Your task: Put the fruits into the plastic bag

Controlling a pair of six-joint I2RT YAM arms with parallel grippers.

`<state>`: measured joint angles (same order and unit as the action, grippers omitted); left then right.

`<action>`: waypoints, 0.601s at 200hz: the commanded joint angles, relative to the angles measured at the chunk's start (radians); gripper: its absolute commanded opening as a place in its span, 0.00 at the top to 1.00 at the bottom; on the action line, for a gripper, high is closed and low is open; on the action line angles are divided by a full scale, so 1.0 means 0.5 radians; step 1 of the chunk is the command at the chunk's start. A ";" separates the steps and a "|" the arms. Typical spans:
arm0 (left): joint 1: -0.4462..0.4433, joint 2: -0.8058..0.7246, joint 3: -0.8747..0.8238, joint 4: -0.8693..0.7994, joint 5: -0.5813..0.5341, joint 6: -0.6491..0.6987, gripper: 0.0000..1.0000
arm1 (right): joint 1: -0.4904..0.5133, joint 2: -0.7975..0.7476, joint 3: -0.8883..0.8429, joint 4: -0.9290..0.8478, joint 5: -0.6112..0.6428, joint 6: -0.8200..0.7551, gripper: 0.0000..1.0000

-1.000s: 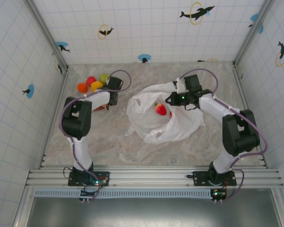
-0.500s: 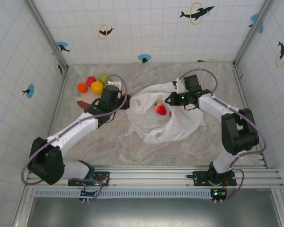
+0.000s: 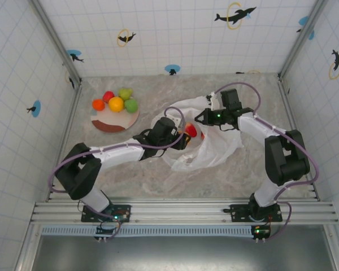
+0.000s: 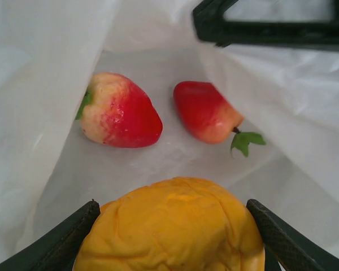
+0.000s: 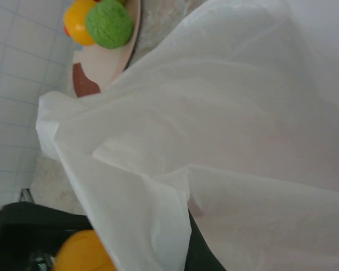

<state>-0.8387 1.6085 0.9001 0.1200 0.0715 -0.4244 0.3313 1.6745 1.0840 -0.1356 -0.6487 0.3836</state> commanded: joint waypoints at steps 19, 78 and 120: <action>-0.001 0.179 0.086 0.314 0.089 -0.062 0.38 | -0.019 -0.142 -0.180 0.375 -0.263 0.291 1.00; -0.010 0.388 0.104 0.626 0.062 -0.288 0.36 | -0.019 -0.210 -0.397 0.852 -0.302 0.655 1.00; -0.038 0.543 0.207 0.651 0.095 -0.327 0.25 | -0.029 -0.214 -0.433 0.873 -0.270 0.674 1.00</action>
<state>-0.8444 1.8404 0.9455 0.4053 0.1020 -0.5602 0.3248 1.6077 0.8845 0.2363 -0.7792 0.6930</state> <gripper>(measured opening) 0.726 0.048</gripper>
